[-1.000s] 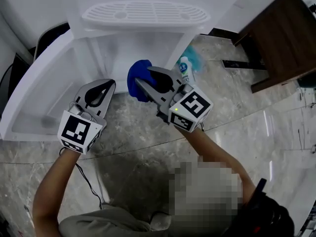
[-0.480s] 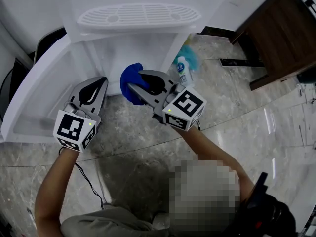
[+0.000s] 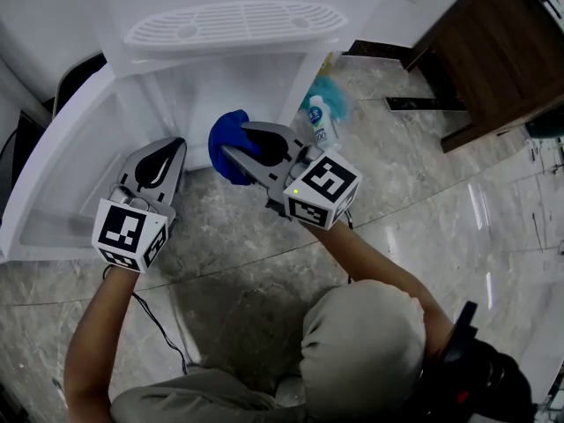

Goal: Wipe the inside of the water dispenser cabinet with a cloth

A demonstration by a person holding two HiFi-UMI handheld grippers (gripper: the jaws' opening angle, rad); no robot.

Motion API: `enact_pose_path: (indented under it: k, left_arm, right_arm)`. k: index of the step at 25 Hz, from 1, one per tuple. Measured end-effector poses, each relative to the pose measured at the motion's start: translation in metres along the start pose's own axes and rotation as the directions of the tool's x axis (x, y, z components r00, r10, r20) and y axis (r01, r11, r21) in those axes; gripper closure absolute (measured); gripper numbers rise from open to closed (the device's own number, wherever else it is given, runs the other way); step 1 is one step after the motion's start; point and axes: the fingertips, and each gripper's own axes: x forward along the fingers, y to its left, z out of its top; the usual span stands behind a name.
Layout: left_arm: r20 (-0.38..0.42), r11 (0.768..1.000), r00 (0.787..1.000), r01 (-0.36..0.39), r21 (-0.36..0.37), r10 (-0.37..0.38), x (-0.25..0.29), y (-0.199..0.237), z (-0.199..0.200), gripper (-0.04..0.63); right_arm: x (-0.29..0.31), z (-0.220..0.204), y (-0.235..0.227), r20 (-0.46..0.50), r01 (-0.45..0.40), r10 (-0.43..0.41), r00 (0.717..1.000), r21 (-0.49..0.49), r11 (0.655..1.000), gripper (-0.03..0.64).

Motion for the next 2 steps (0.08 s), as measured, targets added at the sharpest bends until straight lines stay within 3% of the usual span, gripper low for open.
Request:
enact_pose_path:
  k: [2]
  left_arm:
    - [0.0, 1.0, 1.0, -0.016, -0.005, 0.016, -0.0021, 0.004, -0.0004, 0.589]
  right_arm:
    - [0.0025, -0.001, -0.0003, 0.004, -0.003, 0.003, 1.0, 0.006, 1.0, 0.538]
